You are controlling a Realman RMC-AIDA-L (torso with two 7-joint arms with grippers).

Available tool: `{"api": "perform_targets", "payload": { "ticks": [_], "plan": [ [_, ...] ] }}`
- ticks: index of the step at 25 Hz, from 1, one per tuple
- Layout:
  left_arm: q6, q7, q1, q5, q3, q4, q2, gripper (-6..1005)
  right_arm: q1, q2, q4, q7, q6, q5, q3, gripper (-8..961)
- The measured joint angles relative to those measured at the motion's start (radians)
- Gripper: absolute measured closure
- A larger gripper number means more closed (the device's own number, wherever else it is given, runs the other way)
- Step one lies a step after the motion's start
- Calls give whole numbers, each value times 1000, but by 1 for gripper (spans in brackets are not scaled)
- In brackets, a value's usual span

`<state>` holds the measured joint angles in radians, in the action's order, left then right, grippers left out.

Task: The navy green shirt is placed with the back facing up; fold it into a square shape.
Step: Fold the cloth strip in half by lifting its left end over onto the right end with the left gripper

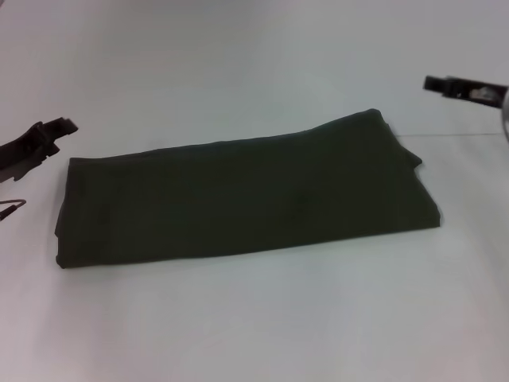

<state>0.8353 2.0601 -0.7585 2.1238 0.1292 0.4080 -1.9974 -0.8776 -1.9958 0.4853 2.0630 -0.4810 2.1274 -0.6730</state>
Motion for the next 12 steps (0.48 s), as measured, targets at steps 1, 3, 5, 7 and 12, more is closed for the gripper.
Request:
{"api": "perform_targets", "payload": {
  "ticks": [1,3,5,7,12],
  "plan": [
    [56,-16,12,-4,-2,14,3,587,24,-3,35,-14,-28,-37,-1,415],
    [219,-49,43,-11,-1,58,10,504,77,-6,99,-63,-105,-129,-2,375],
    [276,-55,54,-10,1,74,11,422,122,3,132,-125,-209,-232,0,335],
    [380,-61,79,-3,4,103,16,339,165,26,139,-171,-346,-329,0,296],
    [544,-61,136,20,54,160,29,290,218,84,128,-198,-620,-380,0,241]
  ]
}}
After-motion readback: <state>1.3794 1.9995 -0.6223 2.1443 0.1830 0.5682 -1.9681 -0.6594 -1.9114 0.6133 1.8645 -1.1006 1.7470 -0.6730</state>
